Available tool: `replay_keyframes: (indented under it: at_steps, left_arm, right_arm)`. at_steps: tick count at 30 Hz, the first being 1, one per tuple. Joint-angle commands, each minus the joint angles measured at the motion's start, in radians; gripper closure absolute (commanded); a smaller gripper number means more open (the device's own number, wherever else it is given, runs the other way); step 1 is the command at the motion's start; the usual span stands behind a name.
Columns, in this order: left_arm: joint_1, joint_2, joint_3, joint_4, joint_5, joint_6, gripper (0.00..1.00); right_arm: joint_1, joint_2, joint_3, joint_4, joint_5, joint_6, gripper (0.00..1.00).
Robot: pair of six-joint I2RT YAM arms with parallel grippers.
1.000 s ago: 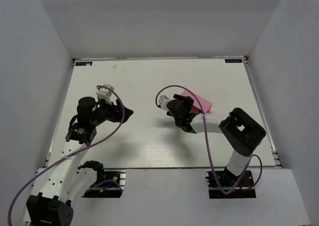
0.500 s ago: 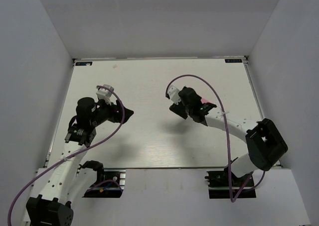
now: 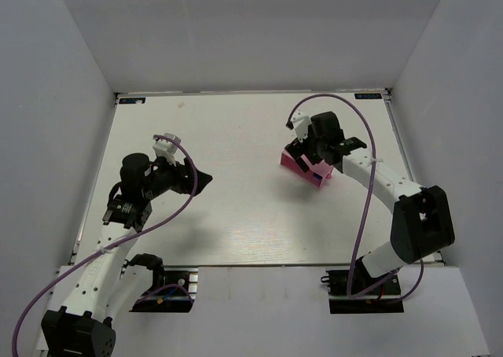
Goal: Build the wood block tower
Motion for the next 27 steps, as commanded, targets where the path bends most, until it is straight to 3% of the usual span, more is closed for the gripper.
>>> replay_keyframes:
  at_steps: [1,5,27]
  left_arm:
    - [-0.002,-0.004,0.031,0.018,0.025,0.010,0.09]
    - [-0.002,-0.004,0.031,0.018,0.025,0.010,0.07]
    - [-0.002,-0.004,0.031,0.018,0.034,0.010,0.07]
  right_arm:
    - [-0.041,0.031,0.039,-0.064,-0.116,-0.010,0.10]
    - [-0.069,0.044,0.048,-0.113,-0.197,-0.043,0.10]
    - [-0.146,0.170,0.094,-0.106,-0.176,-0.109,0.10]
